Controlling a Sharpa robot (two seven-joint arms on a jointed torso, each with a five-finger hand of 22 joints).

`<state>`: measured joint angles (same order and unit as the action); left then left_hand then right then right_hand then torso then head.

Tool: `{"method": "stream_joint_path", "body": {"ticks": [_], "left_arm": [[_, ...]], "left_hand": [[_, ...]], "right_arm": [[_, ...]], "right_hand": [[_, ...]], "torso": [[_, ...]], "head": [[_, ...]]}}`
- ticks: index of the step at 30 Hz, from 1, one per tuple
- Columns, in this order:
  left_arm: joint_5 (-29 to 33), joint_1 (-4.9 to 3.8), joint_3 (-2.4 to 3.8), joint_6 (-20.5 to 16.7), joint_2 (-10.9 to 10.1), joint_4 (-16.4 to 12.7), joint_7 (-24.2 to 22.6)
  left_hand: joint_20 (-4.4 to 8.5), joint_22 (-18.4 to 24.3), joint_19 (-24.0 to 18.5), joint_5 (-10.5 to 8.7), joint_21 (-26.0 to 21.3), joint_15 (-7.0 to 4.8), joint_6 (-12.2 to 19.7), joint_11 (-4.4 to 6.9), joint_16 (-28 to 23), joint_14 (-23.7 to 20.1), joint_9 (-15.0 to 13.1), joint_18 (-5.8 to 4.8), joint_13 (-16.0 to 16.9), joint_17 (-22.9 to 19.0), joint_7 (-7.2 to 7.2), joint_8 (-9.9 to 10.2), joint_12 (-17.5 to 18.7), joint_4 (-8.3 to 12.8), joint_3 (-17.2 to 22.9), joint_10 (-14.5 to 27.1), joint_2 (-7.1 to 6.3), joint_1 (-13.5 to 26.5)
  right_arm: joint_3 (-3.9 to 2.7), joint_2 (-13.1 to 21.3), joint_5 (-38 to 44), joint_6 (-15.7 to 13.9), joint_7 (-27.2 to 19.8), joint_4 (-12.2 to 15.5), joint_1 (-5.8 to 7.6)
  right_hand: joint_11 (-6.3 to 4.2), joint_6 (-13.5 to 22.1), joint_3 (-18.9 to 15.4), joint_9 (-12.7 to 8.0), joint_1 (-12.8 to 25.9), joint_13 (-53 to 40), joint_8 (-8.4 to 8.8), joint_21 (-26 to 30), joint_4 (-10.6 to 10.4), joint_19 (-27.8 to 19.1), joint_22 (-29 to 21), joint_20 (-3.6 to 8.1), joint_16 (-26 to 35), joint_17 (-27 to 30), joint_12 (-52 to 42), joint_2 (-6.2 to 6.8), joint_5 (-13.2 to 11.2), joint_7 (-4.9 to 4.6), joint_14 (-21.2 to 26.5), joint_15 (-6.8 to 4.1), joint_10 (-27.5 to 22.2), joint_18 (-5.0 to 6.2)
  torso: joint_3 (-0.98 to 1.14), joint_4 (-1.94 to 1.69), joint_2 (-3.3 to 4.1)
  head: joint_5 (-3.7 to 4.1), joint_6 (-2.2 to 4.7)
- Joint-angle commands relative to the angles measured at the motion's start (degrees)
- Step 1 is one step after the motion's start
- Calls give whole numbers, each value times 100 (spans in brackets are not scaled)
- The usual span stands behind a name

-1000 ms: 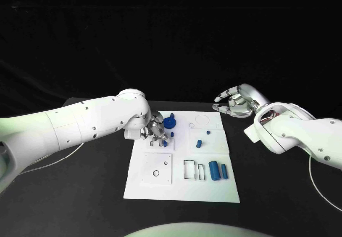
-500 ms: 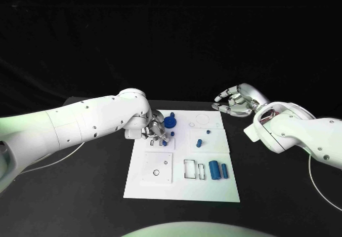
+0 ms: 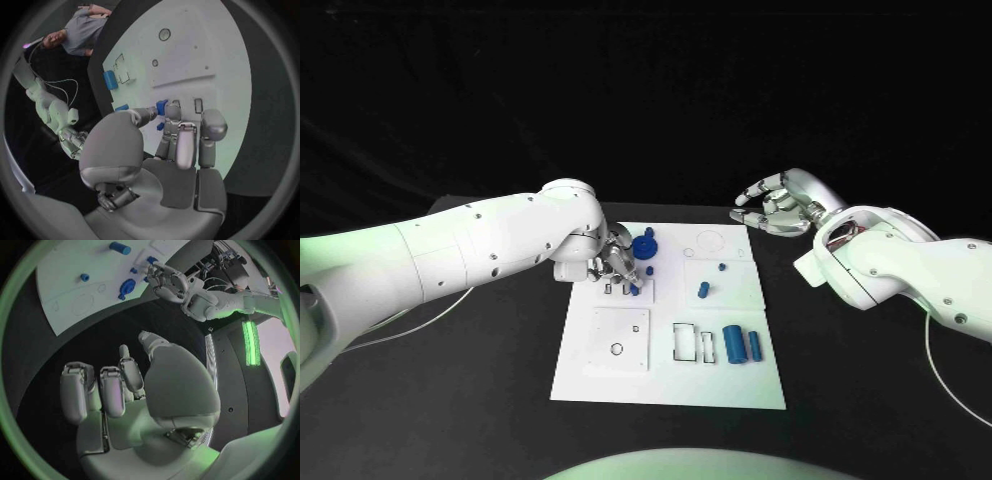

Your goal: Assemble the parts on the task board

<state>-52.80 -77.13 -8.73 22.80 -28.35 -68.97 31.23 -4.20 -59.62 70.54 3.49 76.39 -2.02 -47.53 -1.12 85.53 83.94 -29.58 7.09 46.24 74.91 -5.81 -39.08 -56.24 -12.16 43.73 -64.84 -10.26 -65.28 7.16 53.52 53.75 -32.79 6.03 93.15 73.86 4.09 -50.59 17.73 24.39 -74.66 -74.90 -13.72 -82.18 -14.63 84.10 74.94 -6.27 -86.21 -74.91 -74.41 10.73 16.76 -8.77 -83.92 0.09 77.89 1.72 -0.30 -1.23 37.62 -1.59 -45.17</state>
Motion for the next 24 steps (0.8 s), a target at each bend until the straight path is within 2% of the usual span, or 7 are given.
{"method": "stream_joint_path", "body": {"ticks": [1,2,5,16,19,20,24], "left_arm": [[66,4,0,79,23,3,2],[66,4,-1,79,25,5,2],[67,9,-11,65,29,10,1],[83,35,-44,-44,21,3,-43],[128,39,-47,-139,15,-6,-56],[150,41,-48,-180,13,-11,-60],[306,47,-50,-416,-4,-35,-85]], "left_hand": [[22,-7,41,48,29,-38,9,14,23,320,-26,-75,-2,643,57,-51,-25,135,158,-45,-69,-43],[22,-7,41,48,29,-38,9,14,23,320,-26,-75,-2,643,57,-51,-25,135,158,-45,-69,-43],[45,-43,69,672,53,-51,3,38,51,341,-97,-83,-18,695,56,-118,7,480,387,-61,-126,-160],[54,-121,125,1120,105,-66,9,36,92,371,-231,-98,-16,771,65,-229,30,848,471,-120,-125,-277],[57,-168,158,1335,135,-68,3,36,104,381,-276,-106,-3,794,59,-255,27,931,485,-153,-132,-276],[60,-187,170,1580,152,-72,-19,37,112,388,-313,-108,15,809,59,-273,18,985,505,-194,-135,-259],[75,-315,258,1826,225,-99,-100,62,155,424,-372,-132,139,898,88,-292,-77,1075,542,-358,-147,-241]], "right_arm": [[1,-5,61,74,-18,1,-4],[1,-5,60,74,-19,1,-4],[1,-4,57,74,-21,5,-5],[3,-7,42,77,-31,6,-12],[3,-7,37,75,-36,4,-14],[3,-6,36,75,-37,4,-14],[4,-5,30,74,-43,1,-15]], "right_hand": [[-13,49,-4,9,23,-5,-13,35,-25,59,948,36,28,-537,18,27,35,-5,-375,-29,-31,56],[-13,49,-4,9,23,-5,-13,35,-25,59,948,36,28,-537,18,27,35,-5,-375,-29,-31,56],[-13,48,0,11,27,-9,-18,35,-34,60,949,36,32,-534,12,24,38,-4,-374,-29,-24,55],[-14,46,0,12,30,-12,-21,36,-37,60,948,36,32,-535,9,23,38,-4,-374,-30,-21,55],[-14,46,0,12,30,-12,-21,36,-37,60,948,36,32,-535,9,23,38,-4,-374,-30,-21,55],[-14,46,0,12,30,-12,-21,36,-37,60,948,36,32,-535,9,23,38,-4,-374,-30,-21,55],[-14,46,0,12,30,-12,-21,36,-37,60,948,36,32,-535,9,23,38,-4,-374,-30,-21,55]], "torso": [[0,-4,4],[0,-3,6],[1,-3,2],[3,-8,2],[3,-8,3],[3,-8,2],[-1,-8,4]], "head": [[5,-2],[4,-1],[-2,1],[4,-11],[3,-6],[5,-7],[2,7]]}}
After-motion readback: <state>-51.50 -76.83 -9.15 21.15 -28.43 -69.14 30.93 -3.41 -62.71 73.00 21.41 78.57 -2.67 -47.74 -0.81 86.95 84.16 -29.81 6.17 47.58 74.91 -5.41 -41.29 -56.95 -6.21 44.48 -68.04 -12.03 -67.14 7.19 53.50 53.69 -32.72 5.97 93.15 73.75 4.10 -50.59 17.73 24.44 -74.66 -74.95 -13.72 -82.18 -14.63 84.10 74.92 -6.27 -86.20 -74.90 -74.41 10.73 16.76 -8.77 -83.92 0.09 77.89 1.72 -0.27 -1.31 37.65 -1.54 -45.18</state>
